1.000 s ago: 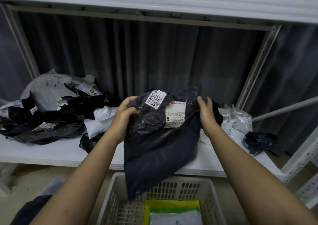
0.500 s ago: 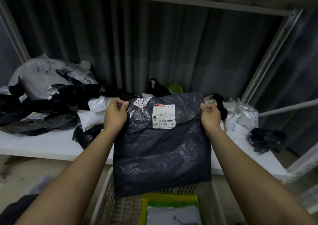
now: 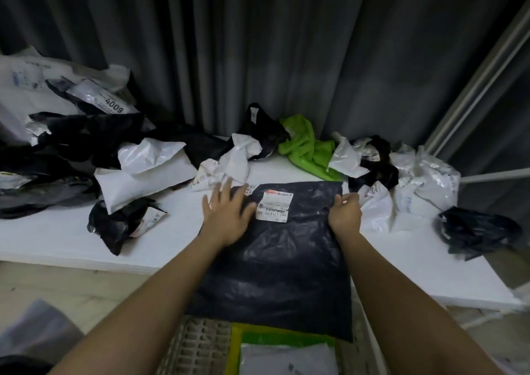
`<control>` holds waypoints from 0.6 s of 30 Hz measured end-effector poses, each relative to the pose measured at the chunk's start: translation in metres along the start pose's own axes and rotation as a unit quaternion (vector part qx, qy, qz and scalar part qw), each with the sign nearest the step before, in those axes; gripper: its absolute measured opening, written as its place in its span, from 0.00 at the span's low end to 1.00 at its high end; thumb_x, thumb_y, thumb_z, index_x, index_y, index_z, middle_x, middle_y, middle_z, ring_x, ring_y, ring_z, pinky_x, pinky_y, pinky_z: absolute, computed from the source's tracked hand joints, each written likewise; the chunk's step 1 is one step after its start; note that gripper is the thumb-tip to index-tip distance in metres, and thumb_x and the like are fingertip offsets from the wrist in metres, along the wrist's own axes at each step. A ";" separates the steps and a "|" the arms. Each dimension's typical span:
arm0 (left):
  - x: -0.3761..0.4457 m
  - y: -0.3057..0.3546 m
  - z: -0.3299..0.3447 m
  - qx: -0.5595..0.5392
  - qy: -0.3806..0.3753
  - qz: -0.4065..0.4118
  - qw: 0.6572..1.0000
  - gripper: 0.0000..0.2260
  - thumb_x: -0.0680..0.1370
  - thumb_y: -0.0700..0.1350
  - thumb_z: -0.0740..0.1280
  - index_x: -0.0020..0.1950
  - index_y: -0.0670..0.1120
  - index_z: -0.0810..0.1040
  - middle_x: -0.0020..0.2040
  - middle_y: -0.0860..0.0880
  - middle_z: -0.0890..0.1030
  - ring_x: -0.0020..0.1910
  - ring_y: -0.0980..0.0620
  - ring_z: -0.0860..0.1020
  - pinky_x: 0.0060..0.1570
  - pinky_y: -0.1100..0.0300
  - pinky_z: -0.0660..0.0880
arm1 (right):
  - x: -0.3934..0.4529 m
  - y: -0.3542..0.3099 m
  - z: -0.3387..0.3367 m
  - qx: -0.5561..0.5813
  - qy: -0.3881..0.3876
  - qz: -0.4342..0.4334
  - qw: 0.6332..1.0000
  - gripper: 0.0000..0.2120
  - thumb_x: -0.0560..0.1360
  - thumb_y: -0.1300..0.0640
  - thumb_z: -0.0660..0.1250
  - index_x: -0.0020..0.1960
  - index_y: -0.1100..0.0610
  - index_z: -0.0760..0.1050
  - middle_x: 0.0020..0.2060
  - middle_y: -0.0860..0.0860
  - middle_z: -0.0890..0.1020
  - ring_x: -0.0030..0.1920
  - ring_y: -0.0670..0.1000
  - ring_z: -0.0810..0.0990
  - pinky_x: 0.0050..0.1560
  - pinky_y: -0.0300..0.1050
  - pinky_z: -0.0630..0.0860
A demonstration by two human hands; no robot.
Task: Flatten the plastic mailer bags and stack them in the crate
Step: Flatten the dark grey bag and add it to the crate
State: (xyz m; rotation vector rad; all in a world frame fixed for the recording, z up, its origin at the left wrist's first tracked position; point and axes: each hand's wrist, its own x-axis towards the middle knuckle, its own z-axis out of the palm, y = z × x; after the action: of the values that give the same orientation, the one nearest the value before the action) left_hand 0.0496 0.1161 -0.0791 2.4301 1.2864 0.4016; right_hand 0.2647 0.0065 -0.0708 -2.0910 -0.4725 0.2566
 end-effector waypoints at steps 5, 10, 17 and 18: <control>0.009 -0.004 0.036 0.106 -0.109 0.023 0.988 0.28 0.79 0.66 0.47 0.77 0.61 0.44 0.78 0.50 0.37 0.76 0.44 0.34 0.71 0.38 0.36 | -0.005 0.016 0.028 -0.269 0.030 -0.229 0.935 0.24 0.77 0.48 0.56 0.67 0.60 0.70 0.64 0.64 0.72 0.63 0.67 0.70 0.62 0.63 0.67; 0.031 0.010 0.057 0.151 -0.129 0.042 0.979 0.27 0.80 0.64 0.42 0.76 0.61 0.38 0.77 0.49 0.33 0.75 0.43 0.32 0.68 0.34 0.33 | -0.015 0.031 0.069 -0.368 -0.164 -0.312 0.861 0.42 0.68 0.27 0.25 0.77 0.40 0.47 0.78 0.52 0.46 0.76 0.63 0.40 0.70 0.66 0.36; 0.057 -0.003 0.072 0.225 -0.170 0.079 0.956 0.33 0.75 0.71 0.45 0.75 0.63 0.33 0.76 0.49 0.30 0.73 0.40 0.30 0.66 0.30 0.34 | 0.007 0.045 0.089 -0.444 -0.206 -0.256 0.834 0.33 0.75 0.29 0.40 0.76 0.38 0.37 0.77 0.49 0.37 0.75 0.63 0.32 0.69 0.68 0.31; 0.062 -0.003 0.075 0.213 -0.184 0.072 0.957 0.34 0.75 0.72 0.45 0.74 0.64 0.33 0.76 0.50 0.29 0.73 0.40 0.29 0.66 0.30 0.33 | 0.010 0.046 0.090 -0.448 -0.210 -0.253 0.831 0.33 0.76 0.30 0.42 0.76 0.38 0.37 0.77 0.49 0.37 0.75 0.63 0.32 0.69 0.68 0.31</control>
State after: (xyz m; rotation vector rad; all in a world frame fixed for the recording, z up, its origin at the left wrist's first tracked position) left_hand 0.1120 0.1561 -0.1424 2.7808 1.1206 -0.3219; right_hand 0.2522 0.0575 -0.1579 -2.6790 -1.6466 0.1896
